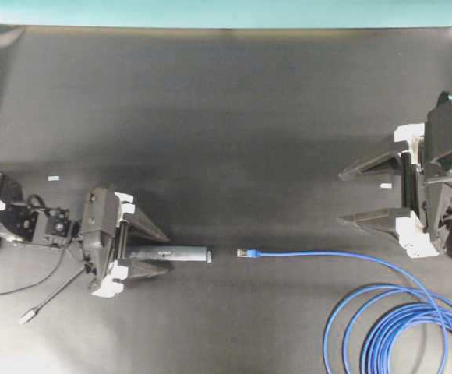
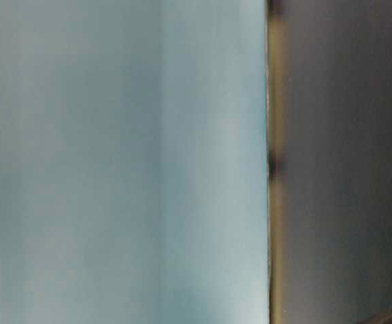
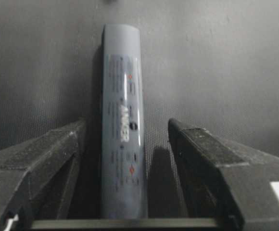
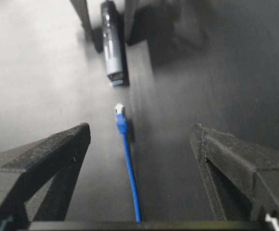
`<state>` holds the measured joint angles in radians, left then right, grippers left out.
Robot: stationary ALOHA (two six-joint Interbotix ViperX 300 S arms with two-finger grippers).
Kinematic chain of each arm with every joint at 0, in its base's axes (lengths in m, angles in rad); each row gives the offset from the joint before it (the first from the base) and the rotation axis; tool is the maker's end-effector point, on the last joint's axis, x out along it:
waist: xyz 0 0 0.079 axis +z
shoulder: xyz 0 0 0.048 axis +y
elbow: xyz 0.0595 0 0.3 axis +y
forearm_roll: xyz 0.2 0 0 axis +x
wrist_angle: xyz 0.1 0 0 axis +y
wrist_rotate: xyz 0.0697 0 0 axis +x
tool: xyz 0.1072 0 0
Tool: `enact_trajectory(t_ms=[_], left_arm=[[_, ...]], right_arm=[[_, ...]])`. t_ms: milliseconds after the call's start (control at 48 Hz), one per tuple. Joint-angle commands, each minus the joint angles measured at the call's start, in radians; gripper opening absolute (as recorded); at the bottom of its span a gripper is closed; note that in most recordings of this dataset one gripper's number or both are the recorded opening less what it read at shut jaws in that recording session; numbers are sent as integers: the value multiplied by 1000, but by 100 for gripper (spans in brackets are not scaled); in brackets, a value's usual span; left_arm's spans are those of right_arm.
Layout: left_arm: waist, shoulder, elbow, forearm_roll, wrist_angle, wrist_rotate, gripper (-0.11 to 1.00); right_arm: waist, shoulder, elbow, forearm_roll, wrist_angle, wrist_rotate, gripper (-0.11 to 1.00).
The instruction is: Insert the LAN cable into the hub.
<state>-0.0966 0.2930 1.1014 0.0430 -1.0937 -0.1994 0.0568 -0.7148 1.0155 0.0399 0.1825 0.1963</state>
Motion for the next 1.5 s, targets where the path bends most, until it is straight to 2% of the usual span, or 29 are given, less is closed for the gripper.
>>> enact_trajectory(t_ms=[0,104,229,250,417,542,646,813,1000,1209,1480], left_arm=[[3,9,-8,3,8,-2,65],[0,9,-8,3,18,6,58],[-9,6,-8,3,29,54,29],[-9,3,-9,3,32,58,27],[14,-75,-29,3,101,66,28],[38,-170,-41,3,218,72,28],[51,-282,-64,3,387,83,28],[54,-431,-123,3,676,89,28],[51,-529,-184,3,910,107,28],[38,-543,-196,3,946,98,28],[29,-541,-199,3,946,92,28]], right_arm=[[8,2,-25,2,-5,6,81],[9,2,-23,2,-6,6,81],[9,2,-21,2,-11,6,81],[9,3,-21,2,-14,6,81],[20,17,-18,2,-34,5,81],[58,66,-5,2,-75,2,81],[95,138,11,2,-152,2,81],[114,301,29,2,-353,-2,81],[126,517,11,-3,-480,-9,81],[123,712,-58,-3,-543,-11,80],[104,842,-127,-2,-578,-12,76]])
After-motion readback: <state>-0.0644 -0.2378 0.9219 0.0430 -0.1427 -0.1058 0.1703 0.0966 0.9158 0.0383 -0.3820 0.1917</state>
